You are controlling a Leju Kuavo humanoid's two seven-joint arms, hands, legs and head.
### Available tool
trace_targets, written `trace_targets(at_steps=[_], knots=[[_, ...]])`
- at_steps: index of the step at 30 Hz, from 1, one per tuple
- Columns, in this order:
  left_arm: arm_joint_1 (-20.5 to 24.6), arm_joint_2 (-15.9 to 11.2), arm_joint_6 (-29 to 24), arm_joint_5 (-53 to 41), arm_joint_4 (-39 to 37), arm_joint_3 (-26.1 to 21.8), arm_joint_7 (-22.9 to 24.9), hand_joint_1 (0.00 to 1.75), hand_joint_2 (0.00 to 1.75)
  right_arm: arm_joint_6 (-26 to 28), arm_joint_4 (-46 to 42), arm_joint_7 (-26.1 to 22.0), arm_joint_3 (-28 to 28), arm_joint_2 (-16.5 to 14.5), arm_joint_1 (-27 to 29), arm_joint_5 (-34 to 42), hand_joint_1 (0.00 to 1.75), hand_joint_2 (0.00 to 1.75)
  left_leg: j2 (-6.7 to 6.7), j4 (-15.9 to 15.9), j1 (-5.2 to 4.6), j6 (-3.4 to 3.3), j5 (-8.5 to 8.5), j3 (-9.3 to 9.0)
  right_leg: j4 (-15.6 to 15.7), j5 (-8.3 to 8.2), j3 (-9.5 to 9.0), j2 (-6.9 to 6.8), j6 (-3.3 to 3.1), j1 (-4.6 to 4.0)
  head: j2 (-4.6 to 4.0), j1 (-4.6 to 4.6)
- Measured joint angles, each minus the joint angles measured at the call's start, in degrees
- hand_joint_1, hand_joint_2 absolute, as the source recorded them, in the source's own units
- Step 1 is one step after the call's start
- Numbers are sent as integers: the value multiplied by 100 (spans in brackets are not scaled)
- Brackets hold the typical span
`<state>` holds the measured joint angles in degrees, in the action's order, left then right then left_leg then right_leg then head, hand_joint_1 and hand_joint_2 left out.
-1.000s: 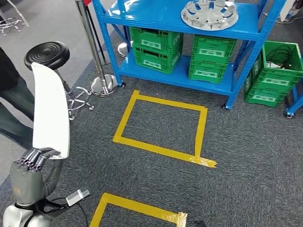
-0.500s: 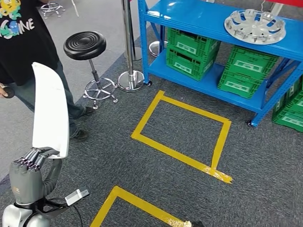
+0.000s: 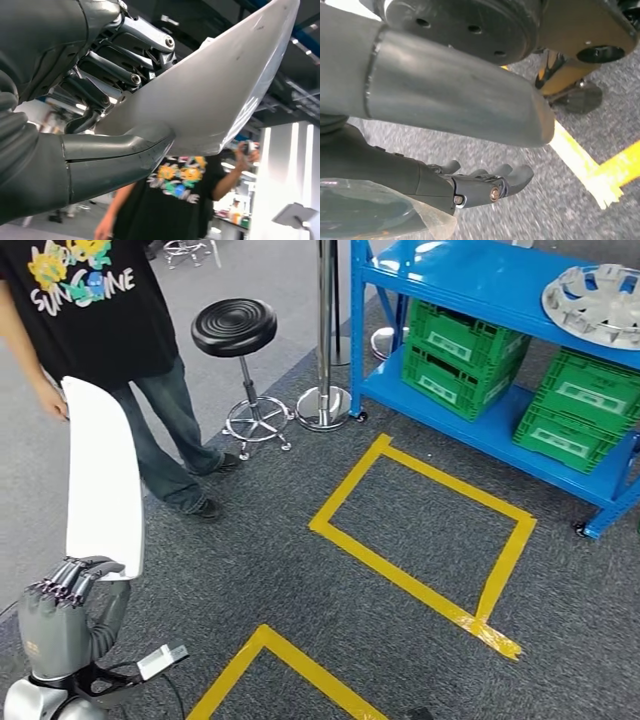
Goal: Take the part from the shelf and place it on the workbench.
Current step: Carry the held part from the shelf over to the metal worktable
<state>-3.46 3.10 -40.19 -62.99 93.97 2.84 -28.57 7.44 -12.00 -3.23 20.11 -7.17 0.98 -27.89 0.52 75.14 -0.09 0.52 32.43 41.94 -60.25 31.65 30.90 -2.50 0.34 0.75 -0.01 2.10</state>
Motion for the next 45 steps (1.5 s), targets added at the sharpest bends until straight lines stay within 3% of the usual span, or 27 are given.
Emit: trace_targets(at_steps=[1,3,5,7,8,10,12,14,15,17,18,19,21,23,25,27,29,30,32,34,36,38,39,41,43,44,45], knots=[[-2,-1,0,0,1,1,1,175,175,1,0,0,-1,1,-5,0,0,0,-21,-275,-24,-53,-192,-126,3,16,-18,-67,-9,-17,1,1],[4,-3,0,0,3,1,1,175,175,1,1,0,0,-8,-11,0,0,0,-255,-1050,-139,-210,-523,-503,20,46,-61,-191,-12,-42,0,3],[21,-4,0,1,8,2,2,175,175,1,1,0,0,-22,-9,0,0,0,-475,-1496,-250,-329,-593,-714,56,61,-88,-321,3,-51,0,-5],[23,-4,-1,4,15,3,2,175,175,2,-1,4,-1,-34,-18,0,0,0,-409,-1609,-273,-374,-591,-755,118,69,-132,-459,29,-58,1,-15],[11,-4,-3,9,19,2,3,175,175,5,-2,7,-1,-37,-30,0,0,0,-344,-1687,-254,-378,-623,-798,121,92,-149,-424,43,-62,0,-7],[12,-2,-4,22,27,2,8,175,175,15,-4,9,-1,-40,-45,0,0,0,-220,-1859,-196,-387,-692,-898,-106,233,-64,-122,79,-62,-1,6],[30,9,-3,28,30,9,20,175,175,20,-4,10,0,-36,-42,1,0,0,-94,-1910,-152,-386,-709,-929,-772,519,285,194,117,-49,-1,18],[25,18,-1,34,30,19,37,175,175,23,-4,13,1,-26,-26,2,0,0,63,-1899,-122,-373,-694,-930,-1334,651,643,253,175,-29,0,21],[17,17,-1,40,30,21,42,175,175,27,-4,15,2,-21,-18,4,0,0,149,-1883,-98,-350,-681,-932,-1336,549,697,256,212,-10,1,20],[11,17,0,55,30,22,54,175,175,40,-4,17,2,-17,-10,4,0,0,317,-1793,-24,-257,-622,-931,-777,100,519,337,313,64,1,23],[13,17,0,60,30,22,58,175,175,43,-2,19,1,-21,-7,3,0,0,393,-1710,3,-194,-573,-908,-458,-57,384,482,368,102,0,32],[15,16,-1,64,31,23,61,175,175,44,0,21,1,-25,-4,2,0,0,464,-1615,23,-141,-529,-865,-227,-125,266,614,373,131,1,40],[10,15,-1,63,32,25,63,175,175,43,3,26,2,-28,2,1,0,0,588,-1493,35,-71,-495,-771,-119,-67,177,749,311,131,1,51],[-15,11,0,60,33,27,63,175,175,38,3,27,3,-21,4,-2,0,0,654,-1471,42,-42,-495,-725,-120,-52,150,612,229,132,1,49],[-22,6,-1,60,36,27,56,175,175,28,4,21,5,-19,8,-9,0,0,433,-1243,31,-2,-377,-610,-105,-37,107,469,184,139,0,1],[-14,6,-1,61,38,28,37,175,175,26,4,14,8,-16,11,-15,0,0,109,-581,31,32,-105,-275,-95,-4,62,310,137,109,-1,-55],[-26,9,1,59,38,29,16,175,175,27,4,13,13,-10,12,-16,0,0,8,42,35,18,62,80,-94,36,26,142,100,67,-2,-60],[-34,10,1,54,38,29,9,175,175,28,4,13,16,-8,11,-16,0,0,2,99,22,-14,1,137,-94,58,4,66,83,48,-2,-61],[-40,11,1,40,39,29,1,175,175,29,4,12,22,-6,4,-15,0,0,-45,-391,-51,-123,-386,-62,-78,106,-65,-70,55,24,-2,-59],[-30,12,0,27,42,32,-4,175,175,27,5,9,25,-11,2,-15,0,0,-281,-1091,-190,-260,-693,-409,-15,142,-140,-186,50,17,-2,-64],[-15,19,0,20,44,37,-5,175,175,26,6,6,27,-20,-5,-15,0,0,-447,-1433,-291,-356,-715,-577,65,151,-196,-303,71,8,-1,-76],[-25,25,0,14,45,41,-3,175,175,20,4,4,28,-23,-23,-15,0,0,-358,-1612,-293,-397,-720,-647,138,163,-247,-410,99,-1,0,-85],[-35,27,-2,14,46,46,3,175,175,16,3,3,30,-21,-30,-16,0,0,-298,-1708,-273,-401,-741,-707,124,193,-249,-350,108,-3,0,-84],[-27,39,-5,21,46,73,24,175,175,9,3,-1,35,-16,-34,-18,0,0,-174,-1860,-217,-399,-780,-825,-225,367,-82,-52,121,-8,-1,-73],[-14,52,-3,27,41,110,40,175,175,4,4,-2,39,-4,-26,-20,0,0,-49,-1865,-205,-406,-754,-851,-920,603,324,197,138,-12,-2,-57],[-21,57,-1,28,37,126,42,175,175,4,4,-1,41,4,-16,-20,0,0,14,-1851,-200,-407,-731,-855,-1190,646,527,231,155,-10,-2,-51],[-30,58,1,34,34,137,48,175,175,3,4,0,43,15,-6,-21,0,0,77,-1829,-192,-397,-706,-863,-1282,578,651,241,174,-7,-2,-48]])
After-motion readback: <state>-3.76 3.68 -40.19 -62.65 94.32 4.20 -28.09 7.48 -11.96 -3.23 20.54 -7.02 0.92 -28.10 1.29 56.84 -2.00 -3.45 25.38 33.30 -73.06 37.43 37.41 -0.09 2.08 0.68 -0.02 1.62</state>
